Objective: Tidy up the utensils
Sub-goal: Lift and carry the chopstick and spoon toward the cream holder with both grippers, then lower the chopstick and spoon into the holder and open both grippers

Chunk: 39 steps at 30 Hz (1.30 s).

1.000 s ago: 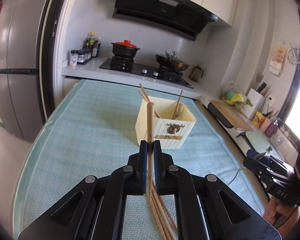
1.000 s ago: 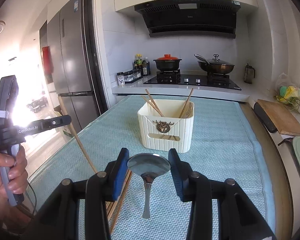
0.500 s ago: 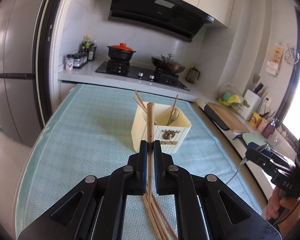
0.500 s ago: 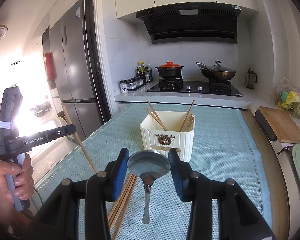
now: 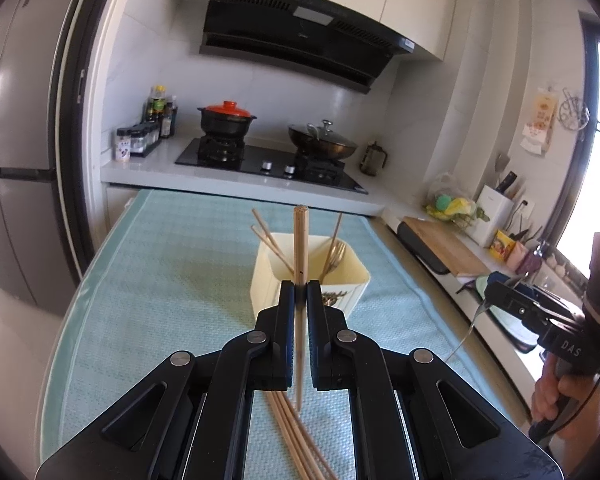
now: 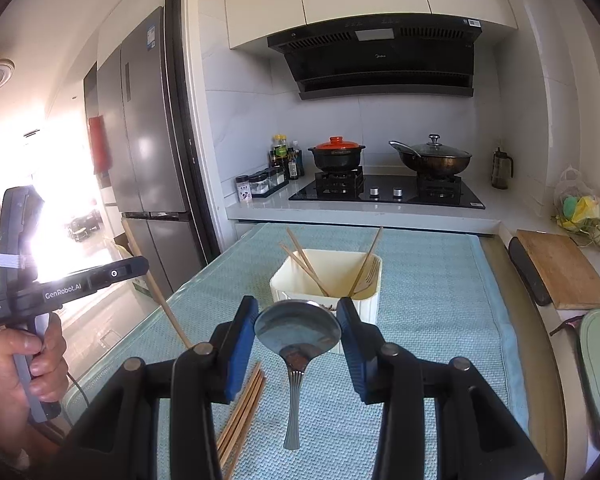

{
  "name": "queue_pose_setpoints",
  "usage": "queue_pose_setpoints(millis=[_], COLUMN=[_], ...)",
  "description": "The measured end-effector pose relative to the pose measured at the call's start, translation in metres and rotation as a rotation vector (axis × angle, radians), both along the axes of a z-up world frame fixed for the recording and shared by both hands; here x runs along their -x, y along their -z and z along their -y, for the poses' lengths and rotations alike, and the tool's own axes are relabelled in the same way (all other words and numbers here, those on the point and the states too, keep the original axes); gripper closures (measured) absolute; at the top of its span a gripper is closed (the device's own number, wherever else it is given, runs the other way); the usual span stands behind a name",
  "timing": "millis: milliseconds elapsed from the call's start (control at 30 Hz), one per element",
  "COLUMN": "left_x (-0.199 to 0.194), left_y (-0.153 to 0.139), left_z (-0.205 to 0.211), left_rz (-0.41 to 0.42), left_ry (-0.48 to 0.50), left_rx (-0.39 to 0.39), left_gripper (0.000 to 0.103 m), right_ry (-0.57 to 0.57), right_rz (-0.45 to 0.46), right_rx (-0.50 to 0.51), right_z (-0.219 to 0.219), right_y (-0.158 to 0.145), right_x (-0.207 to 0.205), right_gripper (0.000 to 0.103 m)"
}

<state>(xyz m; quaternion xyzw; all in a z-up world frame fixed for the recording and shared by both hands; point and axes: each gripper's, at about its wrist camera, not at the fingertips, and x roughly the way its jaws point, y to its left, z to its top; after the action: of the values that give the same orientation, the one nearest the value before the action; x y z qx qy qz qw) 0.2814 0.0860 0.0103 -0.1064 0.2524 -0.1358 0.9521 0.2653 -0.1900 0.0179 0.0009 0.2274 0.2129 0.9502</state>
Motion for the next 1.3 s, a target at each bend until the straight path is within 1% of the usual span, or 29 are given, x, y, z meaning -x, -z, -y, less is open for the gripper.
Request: queue_pose_setpoints(millis=[133,267,500,633,800,900,967,1133,1300], left_x=[-0.011,-0.027,-0.075,-0.107,-0.143,-0.162,-0.174,-0.197,-0.214], left_y=[-0.018,-0.043,-0.077,-0.083,-0.067,-0.047,-0.031,0.011,0.043], left_z=[-0.002,-0.002,0.005,0.014,0.027,0.034,0.038,0.047,0.057], left_rz=[0.025,0.075,0.136,0.147,0.117,0.079,0.043,-0.063,-0.149], left_ry=[0.008,0.003,-0.025,-0.048,-0.064,-0.068,-0.066,-0.057,-0.046], left_rx=[0.013,0.006,-0.009,-0.021,-0.031,-0.040,-0.045,-0.068,-0.099], left_gripper=[0.099,0.099,0.099,0.099,0.099,0.099,0.099,0.099,0.099], right_ry=[-0.001,0.005,0.021,0.031,0.044,0.037,0.032,0.022,0.024], right_rz=[0.015,0.036,0.073,0.113,0.135,0.128,0.105,-0.015,-0.183], right_rx=[0.000,-0.003,-0.002,0.004,-0.003,0.001,0.014,0.038,0.047], right_z=[0.001,0.002,-0.003,-0.010,-0.018,-0.024,-0.027,-0.032,-0.032], right_y=[-0.013,-0.031,-0.066,-0.079,-0.077,-0.063,-0.048,-0.002,0.045], right_x=[-0.014,-0.033,-0.082,-0.111,-0.149,-0.170,-0.183,-0.212,-0.242], right_gripper=[0.062,0.062,0.062,0.062,0.062,0.062,0.062,0.062,0.062])
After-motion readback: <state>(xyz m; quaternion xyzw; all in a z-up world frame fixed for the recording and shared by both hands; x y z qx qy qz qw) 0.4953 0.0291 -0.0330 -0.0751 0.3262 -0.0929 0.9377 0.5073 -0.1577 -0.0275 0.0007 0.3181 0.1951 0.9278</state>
